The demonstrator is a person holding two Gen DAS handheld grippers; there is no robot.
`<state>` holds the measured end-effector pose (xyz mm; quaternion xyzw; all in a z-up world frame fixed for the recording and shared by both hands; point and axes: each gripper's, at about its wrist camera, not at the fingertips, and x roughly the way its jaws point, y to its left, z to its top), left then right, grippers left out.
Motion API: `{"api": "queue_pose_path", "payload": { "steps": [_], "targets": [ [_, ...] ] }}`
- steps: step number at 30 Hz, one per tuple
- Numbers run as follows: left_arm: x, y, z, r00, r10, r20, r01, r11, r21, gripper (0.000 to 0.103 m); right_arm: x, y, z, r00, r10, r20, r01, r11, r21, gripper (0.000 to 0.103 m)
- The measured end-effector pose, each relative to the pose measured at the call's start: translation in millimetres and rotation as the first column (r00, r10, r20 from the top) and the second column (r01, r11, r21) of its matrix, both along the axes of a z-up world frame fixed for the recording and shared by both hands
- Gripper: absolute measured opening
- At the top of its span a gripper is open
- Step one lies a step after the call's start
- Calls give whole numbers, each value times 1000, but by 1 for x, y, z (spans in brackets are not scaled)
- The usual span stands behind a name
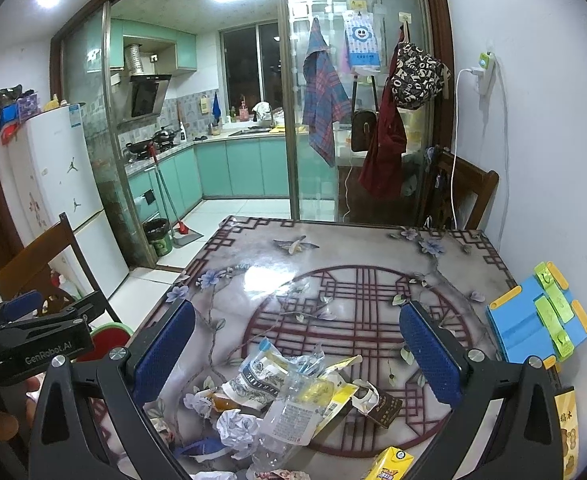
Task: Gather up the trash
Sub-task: 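Grasp crumpled newspaper with left gripper while right gripper grasps clear plastic bottle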
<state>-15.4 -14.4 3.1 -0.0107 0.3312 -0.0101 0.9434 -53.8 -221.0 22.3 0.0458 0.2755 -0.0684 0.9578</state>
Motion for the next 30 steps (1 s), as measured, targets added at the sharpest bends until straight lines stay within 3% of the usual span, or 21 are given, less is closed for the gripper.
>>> {"api": "queue_pose_path", "payload": {
  "steps": [13, 17, 20, 22, 26, 30],
  "targets": [
    [1, 3, -6, 1000, -15, -25, 15, 1000, -2, 103, 4, -3, -10, 999, 25, -47, -24, 999, 21, 103],
    [2, 12, -14, 997, -67, -48, 67, 998, 0, 103, 12, -8, -20, 991, 78, -112, -72, 996, 60, 103],
    [-1, 22, -35, 989, -107, -103, 111, 993, 34, 103, 13, -16, -31, 983, 93, -157, -80, 993, 87, 103],
    [-4, 27, -57, 977, -129, -172, 137, 990, 36, 103, 12, -21, -41, 979, 89, -181, -74, 993, 89, 103],
    [-11, 28, -118, 926, -179, -332, 183, 983, -19, 102, 13, -22, -60, 967, 86, -239, -63, 993, 99, 103],
    [-5, 24, -168, 872, -172, -457, 176, 984, -35, 76, 20, -11, -84, 946, 133, -296, -104, 988, 112, 103]
  ]
}}
